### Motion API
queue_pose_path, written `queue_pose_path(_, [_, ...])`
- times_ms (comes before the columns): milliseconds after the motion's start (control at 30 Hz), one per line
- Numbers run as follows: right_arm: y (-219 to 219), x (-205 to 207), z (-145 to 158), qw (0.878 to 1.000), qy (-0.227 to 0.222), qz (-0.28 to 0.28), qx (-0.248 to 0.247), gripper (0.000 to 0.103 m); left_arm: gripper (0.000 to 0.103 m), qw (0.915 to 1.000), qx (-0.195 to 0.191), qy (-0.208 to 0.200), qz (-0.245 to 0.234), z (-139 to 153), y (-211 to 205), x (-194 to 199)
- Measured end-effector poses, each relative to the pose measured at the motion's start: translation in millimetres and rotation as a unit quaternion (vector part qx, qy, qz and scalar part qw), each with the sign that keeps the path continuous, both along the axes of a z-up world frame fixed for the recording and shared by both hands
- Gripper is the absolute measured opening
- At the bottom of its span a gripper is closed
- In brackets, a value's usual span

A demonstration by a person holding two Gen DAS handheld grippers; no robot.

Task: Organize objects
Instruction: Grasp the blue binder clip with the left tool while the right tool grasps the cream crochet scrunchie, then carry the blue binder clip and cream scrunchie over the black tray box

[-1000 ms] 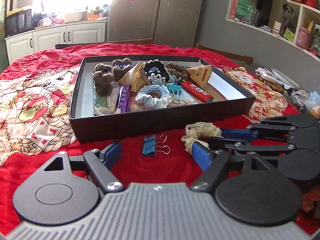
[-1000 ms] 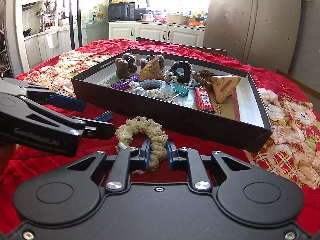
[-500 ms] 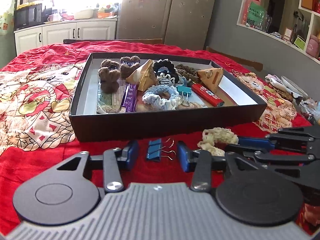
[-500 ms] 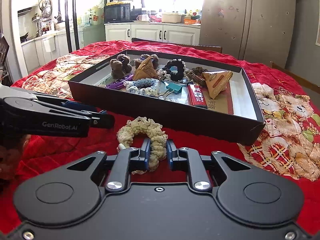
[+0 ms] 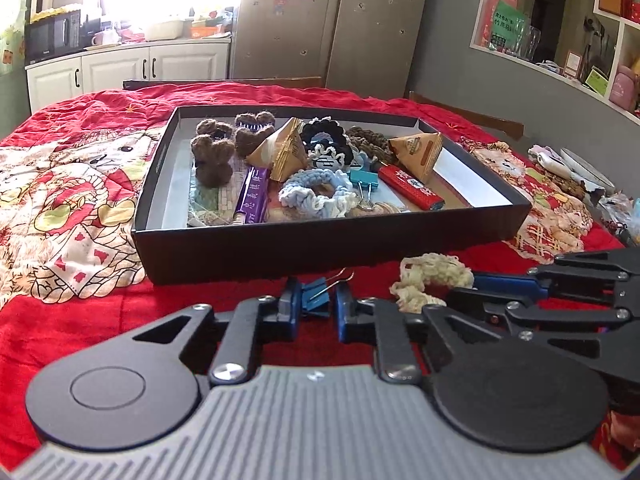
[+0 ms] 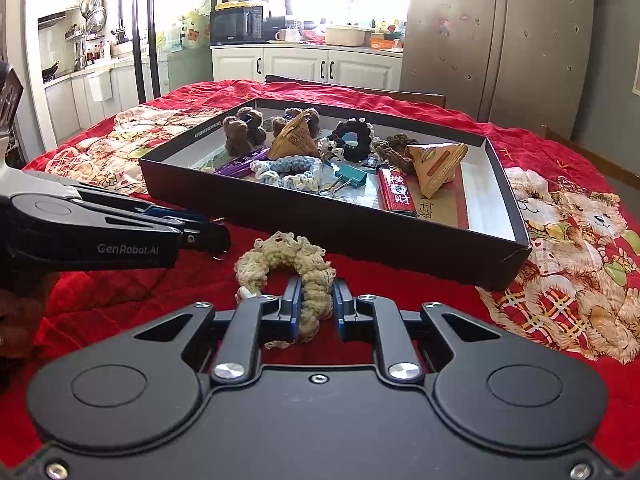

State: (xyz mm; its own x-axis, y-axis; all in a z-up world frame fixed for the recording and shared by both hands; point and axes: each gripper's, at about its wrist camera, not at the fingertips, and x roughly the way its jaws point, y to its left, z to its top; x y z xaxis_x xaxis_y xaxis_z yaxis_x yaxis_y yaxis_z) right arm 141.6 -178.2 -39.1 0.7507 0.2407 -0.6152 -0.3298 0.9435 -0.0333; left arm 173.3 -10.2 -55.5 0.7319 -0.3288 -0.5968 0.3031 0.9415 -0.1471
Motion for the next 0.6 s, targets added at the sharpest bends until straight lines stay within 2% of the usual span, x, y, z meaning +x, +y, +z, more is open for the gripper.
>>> queue_pose_path(467, [-1,-7,7,1.0,-0.009,0.004,0.006,0.015,0.017,0.9999,-0.01,-0.007,-0.007,6,2,-11])
queue_pose_path(600, [-2,-13,16,1.0,-0.024,0.011,0.01,0.015,0.017,0.9996,-0.016,-0.023,-0.008,16,2,-18])
